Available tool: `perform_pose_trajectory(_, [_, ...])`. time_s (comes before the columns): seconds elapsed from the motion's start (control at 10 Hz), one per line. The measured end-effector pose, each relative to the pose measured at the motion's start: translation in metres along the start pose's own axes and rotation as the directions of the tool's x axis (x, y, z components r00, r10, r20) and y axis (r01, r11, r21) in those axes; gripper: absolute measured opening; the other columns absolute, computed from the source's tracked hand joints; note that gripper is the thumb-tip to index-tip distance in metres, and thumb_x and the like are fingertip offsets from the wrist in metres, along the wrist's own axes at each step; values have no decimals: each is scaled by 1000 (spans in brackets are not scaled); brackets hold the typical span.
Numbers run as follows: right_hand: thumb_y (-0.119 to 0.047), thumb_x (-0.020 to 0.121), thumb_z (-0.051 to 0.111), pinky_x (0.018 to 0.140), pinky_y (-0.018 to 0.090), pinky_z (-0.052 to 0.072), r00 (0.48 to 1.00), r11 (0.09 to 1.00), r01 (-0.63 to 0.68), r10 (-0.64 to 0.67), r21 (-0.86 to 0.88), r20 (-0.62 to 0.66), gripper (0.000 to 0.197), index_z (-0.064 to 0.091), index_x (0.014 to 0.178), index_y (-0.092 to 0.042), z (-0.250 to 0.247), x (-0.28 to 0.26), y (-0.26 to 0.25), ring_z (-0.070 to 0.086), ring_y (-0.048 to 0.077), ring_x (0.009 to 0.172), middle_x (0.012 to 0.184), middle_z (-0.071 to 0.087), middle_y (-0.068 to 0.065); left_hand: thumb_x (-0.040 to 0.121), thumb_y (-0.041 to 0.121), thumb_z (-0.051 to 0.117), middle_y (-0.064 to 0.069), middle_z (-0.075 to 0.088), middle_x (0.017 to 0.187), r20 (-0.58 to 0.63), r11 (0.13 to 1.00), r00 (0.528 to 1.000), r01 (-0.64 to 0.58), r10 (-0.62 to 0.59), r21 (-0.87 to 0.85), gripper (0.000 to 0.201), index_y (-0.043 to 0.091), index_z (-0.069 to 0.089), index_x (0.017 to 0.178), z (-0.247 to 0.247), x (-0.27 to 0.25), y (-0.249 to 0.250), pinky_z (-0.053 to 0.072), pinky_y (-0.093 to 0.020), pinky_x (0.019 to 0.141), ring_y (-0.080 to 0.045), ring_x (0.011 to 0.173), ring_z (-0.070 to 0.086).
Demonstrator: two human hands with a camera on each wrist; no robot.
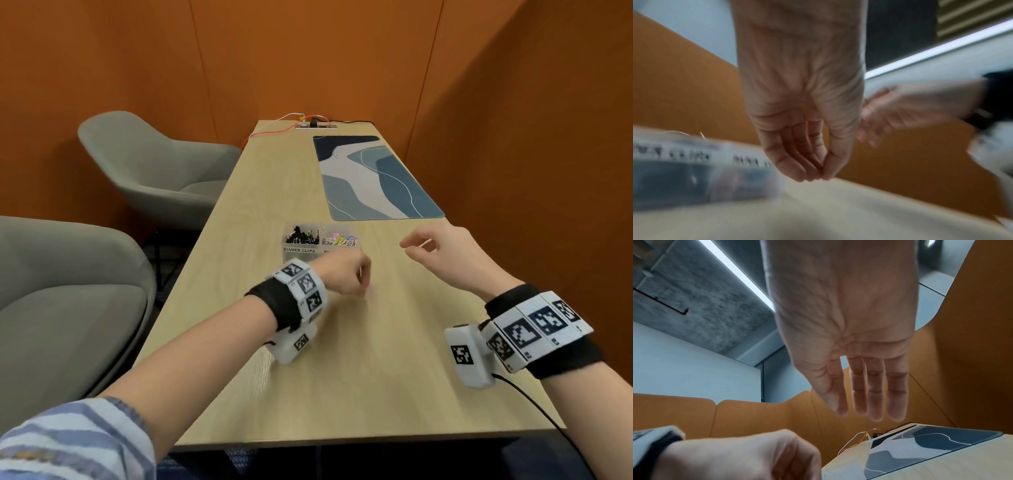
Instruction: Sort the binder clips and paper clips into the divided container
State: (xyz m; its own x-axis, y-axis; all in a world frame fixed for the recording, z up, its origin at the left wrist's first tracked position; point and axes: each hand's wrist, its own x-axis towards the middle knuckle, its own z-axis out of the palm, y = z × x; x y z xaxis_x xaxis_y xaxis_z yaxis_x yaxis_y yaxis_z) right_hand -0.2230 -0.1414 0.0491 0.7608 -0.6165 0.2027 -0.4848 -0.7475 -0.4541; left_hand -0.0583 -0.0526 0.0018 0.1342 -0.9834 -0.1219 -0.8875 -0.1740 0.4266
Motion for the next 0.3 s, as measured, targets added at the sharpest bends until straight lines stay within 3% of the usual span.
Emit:
perform_pose_trajectory(0.1, [-20,93,53,63,10,37,1000,1000,-13,13,25,0,18,68,102,-18,-1,-5,2,53,5,83,97,59,-9,80,13,61,2,64,71,-265,980,948,143,-176,-138,8,17,60,74,-31,8,-11,45,-24,64,-18,69,60])
perform_pose_trajectory(0.2, [-20,93,53,63,10,37,1000,999,-11,11,38,-8,18,69,102,-18,-1,-8,0,51,0,78,97,59,-10,81,9,61,-7,72,95,-373,962,887,250,-274,-112,10,14,69,86,-47,18,-23,51,-28,77,-23,92,66])
perform_pose_trajectory(0.3, [-20,93,53,64,10,38,999,997,-24,27,78,-35,18,69,101,-18,-2,-15,-6,52,4,82,98,60,-9,83,8,58,-6,70,107,-366,944,872,323,-325,-69,18,15,71,94,-46,22,-34,53,-32,88,-26,102,65])
